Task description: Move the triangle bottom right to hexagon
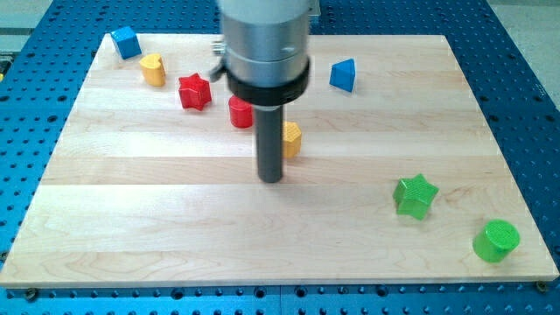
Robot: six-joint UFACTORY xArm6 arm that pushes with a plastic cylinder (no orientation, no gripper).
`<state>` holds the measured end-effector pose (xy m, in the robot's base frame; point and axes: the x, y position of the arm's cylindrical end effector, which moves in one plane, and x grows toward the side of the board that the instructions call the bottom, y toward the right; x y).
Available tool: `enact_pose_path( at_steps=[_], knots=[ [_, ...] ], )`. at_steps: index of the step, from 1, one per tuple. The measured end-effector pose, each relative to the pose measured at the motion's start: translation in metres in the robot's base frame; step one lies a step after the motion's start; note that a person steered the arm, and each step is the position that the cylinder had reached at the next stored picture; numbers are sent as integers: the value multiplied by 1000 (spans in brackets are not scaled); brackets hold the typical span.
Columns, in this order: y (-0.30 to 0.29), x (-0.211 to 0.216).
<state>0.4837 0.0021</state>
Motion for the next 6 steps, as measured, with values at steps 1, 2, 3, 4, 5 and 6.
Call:
enact_pose_path(
  at_steps=[1, 2, 3, 4, 5, 6],
  knots=[
    [8, -9],
    [23, -9],
    [105, -22],
    [195, -96],
    [204, -184],
    [157, -218]
  ],
)
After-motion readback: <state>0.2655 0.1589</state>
